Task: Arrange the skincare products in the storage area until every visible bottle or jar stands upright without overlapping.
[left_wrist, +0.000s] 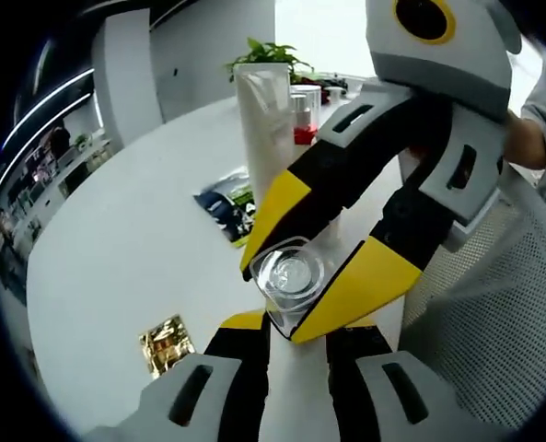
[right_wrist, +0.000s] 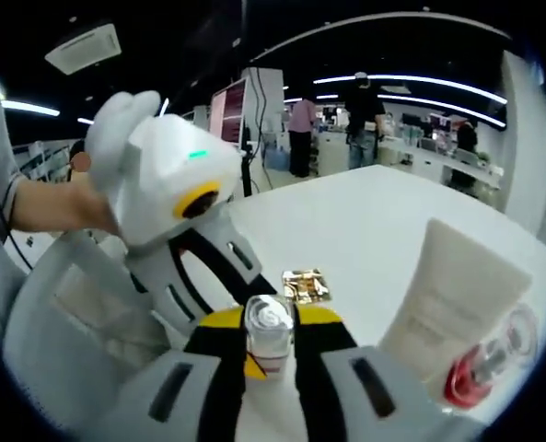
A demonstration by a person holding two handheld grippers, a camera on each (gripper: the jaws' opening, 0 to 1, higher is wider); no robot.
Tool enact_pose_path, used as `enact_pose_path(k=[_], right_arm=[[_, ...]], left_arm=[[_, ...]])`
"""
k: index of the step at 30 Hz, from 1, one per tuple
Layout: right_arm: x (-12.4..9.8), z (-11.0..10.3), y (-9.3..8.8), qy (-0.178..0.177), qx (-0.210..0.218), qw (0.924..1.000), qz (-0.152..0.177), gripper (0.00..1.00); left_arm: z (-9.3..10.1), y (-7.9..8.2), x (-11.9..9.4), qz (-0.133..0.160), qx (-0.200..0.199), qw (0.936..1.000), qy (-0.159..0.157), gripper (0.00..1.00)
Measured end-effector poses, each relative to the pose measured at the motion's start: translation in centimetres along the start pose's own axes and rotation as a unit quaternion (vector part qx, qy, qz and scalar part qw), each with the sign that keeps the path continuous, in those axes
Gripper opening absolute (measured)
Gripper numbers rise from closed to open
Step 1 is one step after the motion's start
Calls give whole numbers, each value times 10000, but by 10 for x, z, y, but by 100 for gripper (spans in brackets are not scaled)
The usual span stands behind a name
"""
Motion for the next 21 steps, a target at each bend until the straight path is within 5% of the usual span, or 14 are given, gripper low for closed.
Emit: enact_pose_path(k=[21], right_arm=[[-17,2,-3,-10,43,10000,-62,26]], left_arm=[[-3,-1,-2,-19,450,9990,-20,20]])
Point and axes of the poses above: the point that each gripper's makers call its tool centre point, and the gripper's own axes: x roughly forward along the fingers, z roughly to its right, y roughly out of its top, the point moved 3 cm from there along -x, roughly backward along the fingers, and after that the axes turned 3 degrees about z, right-handed, at the moved point
